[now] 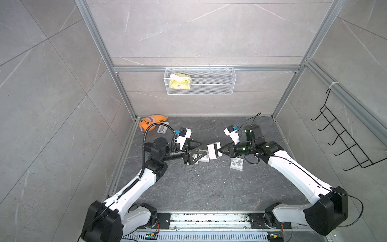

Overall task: Take the necklace out of the lift-off lid jewelry box
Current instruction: Place the jewelry box at the center of the board.

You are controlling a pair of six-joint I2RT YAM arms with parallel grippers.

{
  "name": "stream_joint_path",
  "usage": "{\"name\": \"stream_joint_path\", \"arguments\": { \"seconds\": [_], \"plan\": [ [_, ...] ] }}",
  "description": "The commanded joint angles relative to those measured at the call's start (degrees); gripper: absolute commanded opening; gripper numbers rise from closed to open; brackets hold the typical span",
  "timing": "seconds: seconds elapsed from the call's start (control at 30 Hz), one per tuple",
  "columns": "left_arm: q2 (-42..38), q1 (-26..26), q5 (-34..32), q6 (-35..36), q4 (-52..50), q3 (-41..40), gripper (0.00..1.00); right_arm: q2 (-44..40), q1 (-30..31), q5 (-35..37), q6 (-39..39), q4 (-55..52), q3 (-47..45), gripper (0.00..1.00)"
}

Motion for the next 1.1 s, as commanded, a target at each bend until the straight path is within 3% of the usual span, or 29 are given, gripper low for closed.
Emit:
{"name": "stream_joint_path", "arguments": {
  "seconds": [0.0, 0.13, 0.3, 0.83, 1.07],
  "plan": [
    [-2.56, 0.25, -13.87, 10.86, -14.47, 0.97, 0.89, 2.48, 0.48, 13.55, -0.56, -9.69, -1.79, 0.0],
    [-2.22, 0.24, -20.41, 11.2, -15.22, -0.17, 0.89, 6.07, 1.38, 22.04, 0.5, -13.79, -2.94, 0.0],
    [0.03, 0.33, -20.86, 10.05, -11.96, -1.71, 0.89, 9.92, 3.85, 25.67, 1.59, -15.7, -4.19, 0.0],
    [6.53, 0.07, -16.99, 12.24, -9.32, -4.44, 0.86, 18.85, 9.57, 25.69, 3.69, -14.83, -3.18, 0.03],
    [8.96, -0.85, -16.84, 11.85, -8.68, -5.71, 0.84, 18.45, 10.16, 26.5, 3.5, -15.33, -2.23, 0.28]
  ]
}}
